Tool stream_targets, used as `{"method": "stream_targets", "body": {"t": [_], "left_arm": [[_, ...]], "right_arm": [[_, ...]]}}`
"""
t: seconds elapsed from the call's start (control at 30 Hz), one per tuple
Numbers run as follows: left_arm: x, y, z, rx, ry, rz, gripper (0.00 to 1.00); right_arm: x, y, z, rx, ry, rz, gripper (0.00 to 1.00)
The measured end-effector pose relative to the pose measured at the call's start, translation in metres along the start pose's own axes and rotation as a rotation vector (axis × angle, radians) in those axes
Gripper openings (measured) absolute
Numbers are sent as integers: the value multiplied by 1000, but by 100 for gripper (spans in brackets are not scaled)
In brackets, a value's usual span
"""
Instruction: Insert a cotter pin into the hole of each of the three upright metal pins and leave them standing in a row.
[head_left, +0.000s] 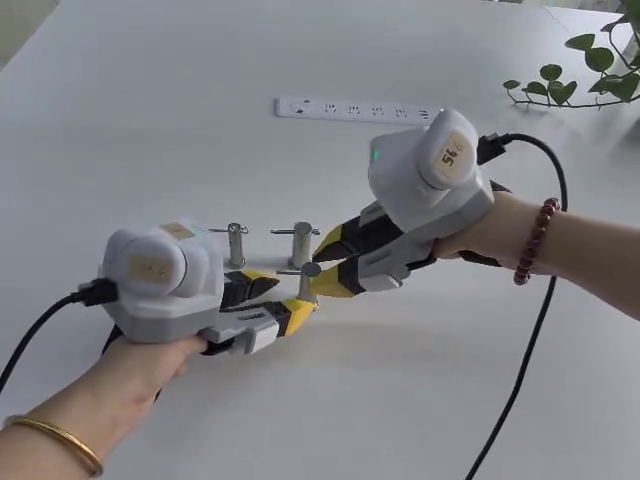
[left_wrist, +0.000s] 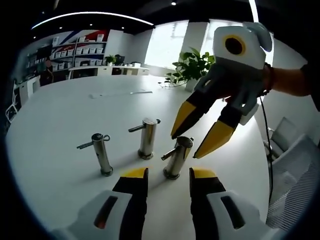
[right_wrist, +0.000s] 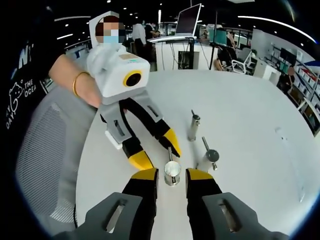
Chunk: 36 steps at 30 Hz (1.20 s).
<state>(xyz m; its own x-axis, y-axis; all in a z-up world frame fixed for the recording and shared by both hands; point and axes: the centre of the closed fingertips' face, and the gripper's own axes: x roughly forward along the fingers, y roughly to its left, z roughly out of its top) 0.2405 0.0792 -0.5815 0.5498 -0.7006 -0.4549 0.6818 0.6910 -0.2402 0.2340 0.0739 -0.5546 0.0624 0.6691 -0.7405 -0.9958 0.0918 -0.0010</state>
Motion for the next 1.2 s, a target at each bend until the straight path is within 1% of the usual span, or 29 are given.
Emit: {"method": "stream_targets", "body": {"t": [0.13, 0.3, 0.67, 0.73, 0.93, 1.13, 1.2], "left_arm": [[-4, 1, 2, 3, -6, 10, 32], [-10, 0, 1, 15, 4, 12, 33], [-19, 2, -2, 28, 16, 31, 34], [-20, 3, -1, 28, 14, 34, 34], [-24, 2, 1, 24, 6, 36, 34], [-26, 2, 1, 33, 8, 39, 34], [-28, 3, 2, 33, 7, 41, 34]], "right_arm": [[4, 0, 3, 35, -10, 0, 19], [9, -2, 0, 42, -3, -7, 18], [15, -6, -5, 64, 11, -22, 11], [15, -6, -6, 62, 17, -24, 11], [16, -6, -5, 61, 13, -22, 9], [15, -6, -6, 63, 7, -20, 9], [15, -6, -5, 54, 3, -19, 9]]}}
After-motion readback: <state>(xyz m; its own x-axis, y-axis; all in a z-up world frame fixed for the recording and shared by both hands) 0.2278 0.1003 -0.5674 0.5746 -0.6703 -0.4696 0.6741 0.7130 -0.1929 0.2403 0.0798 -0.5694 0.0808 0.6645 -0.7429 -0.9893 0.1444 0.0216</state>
